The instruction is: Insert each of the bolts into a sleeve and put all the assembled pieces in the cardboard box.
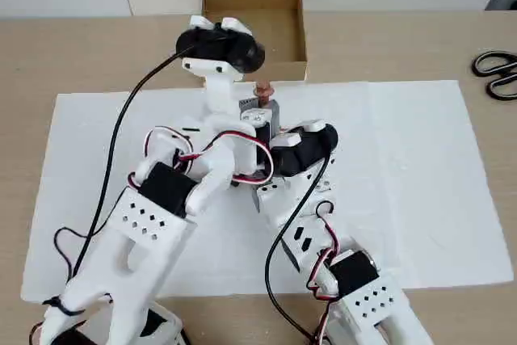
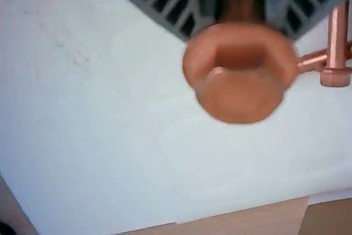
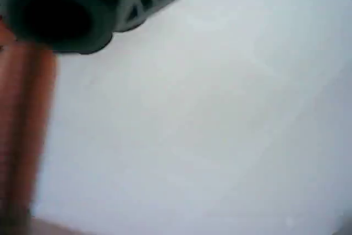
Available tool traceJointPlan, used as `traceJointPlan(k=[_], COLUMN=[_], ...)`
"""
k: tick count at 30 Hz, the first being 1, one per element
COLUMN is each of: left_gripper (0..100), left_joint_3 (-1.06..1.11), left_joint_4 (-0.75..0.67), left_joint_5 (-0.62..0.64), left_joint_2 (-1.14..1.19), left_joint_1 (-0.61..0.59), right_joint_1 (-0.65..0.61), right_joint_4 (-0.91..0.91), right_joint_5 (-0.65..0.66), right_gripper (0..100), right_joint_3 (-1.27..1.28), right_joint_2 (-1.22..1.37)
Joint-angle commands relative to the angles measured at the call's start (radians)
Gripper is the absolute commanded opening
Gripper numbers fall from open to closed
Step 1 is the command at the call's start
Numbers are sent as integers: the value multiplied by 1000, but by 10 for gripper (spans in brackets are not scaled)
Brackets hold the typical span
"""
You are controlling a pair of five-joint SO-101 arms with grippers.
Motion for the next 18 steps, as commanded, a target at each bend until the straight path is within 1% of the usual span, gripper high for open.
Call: traceJointPlan(k=[1,8,16,18], left_gripper=[6,6,6,6], left_joint_3=[13,48,59,68], left_joint_4=[-32,-32,-31,-31], left_joint_5=[6,6,5,-17], left_joint_2=[-66,-112,-114,-114], left_joint_1=[15,15,15,17], right_joint_1=[-8,-8,-7,-7], right_joint_4=[-21,-21,-21,-21], right_joint_5=[-8,-6,-6,-6], right_gripper=[5,5,5,5], right_joint_3=[-3,-3,-3,-5], right_joint_2=[-21,-21,-21,-21])
